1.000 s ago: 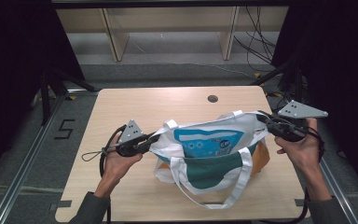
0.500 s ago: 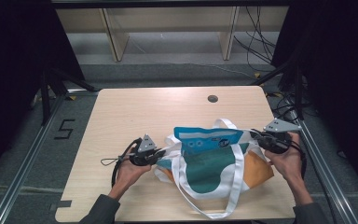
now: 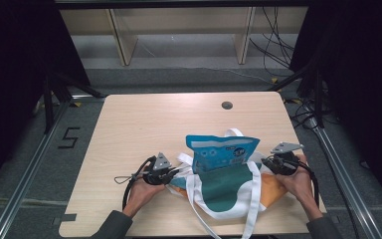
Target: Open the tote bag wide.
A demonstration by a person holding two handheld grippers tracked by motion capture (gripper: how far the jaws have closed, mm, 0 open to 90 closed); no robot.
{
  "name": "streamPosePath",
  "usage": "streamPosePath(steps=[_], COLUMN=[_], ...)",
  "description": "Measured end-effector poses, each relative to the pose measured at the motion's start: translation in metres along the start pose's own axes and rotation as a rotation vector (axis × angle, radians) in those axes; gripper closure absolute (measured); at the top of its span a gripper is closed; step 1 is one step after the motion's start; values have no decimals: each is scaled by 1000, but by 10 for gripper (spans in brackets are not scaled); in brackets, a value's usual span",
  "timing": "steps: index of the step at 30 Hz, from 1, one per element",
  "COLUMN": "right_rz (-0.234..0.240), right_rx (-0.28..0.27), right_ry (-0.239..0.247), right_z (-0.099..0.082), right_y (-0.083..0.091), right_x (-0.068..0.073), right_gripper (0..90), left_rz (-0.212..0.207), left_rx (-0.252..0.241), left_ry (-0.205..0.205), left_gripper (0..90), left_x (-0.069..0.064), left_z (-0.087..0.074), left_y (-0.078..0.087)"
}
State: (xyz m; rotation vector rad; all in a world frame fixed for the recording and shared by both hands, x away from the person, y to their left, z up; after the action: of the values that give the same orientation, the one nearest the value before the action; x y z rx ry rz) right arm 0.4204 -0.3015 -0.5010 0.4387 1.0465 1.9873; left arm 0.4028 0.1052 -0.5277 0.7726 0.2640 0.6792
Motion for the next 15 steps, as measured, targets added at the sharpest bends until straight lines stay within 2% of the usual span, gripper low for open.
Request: streamPosePath(steps=[2,3,4,5,6,7,8,9,10,13,14,15], right_rz=[-2,1,-6,-15,-15,-15,-4,-4,-12,1,0,1], right_rx=[3,8,16,15,22,22,39,39,34,41,32,38], right_ry=[2,-9,-6,18,19,19,-3,-3,1,-17,-13,-19], right_z=[0,0,0,0,0,0,1,1,3,6,8,11], right_y=[-2,-3,-4,-6,-8,-8,-12,-12,-16,-21,-22,-24], right_x=[-2,-1,-1,-1,-1,-1,-2,-2,-4,-5,-6,-6], right_gripper=[884,884,884,884,884,884,885,885,885,885,884,885], left_rz=[10,20,31,33,38,38,35,35,41,58,80,82], left_rx=[5,15,20,16,20,20,14,14,21,34,25,45], left_ry=[2,-11,-28,-15,-37,-37,-13,-13,-31,-20,-33,-27], left_gripper=[866,865,864,863,862,861,859,858,856,843,843,843], left_x=[-2,-2,-2,-2,-1,-1,0,0,1,4,6,9], left_z=[-1,0,1,1,1,1,1,1,2,3,5,4], left_y=[0,1,0,-1,-1,-1,-3,-3,-4,-4,-4,-4])
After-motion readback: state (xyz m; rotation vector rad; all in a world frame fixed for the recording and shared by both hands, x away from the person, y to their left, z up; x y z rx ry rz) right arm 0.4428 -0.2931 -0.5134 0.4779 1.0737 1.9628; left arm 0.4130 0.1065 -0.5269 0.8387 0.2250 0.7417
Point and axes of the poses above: each handheld gripper's, and its own axes: y roughly backward along the jaws, z roughly out of its top, x roughly to its left, the point moved 2 cm from there along -y, roughly forward along the jaws, and after that the axes turned 6 degrees about x, right-handed, at the moved point
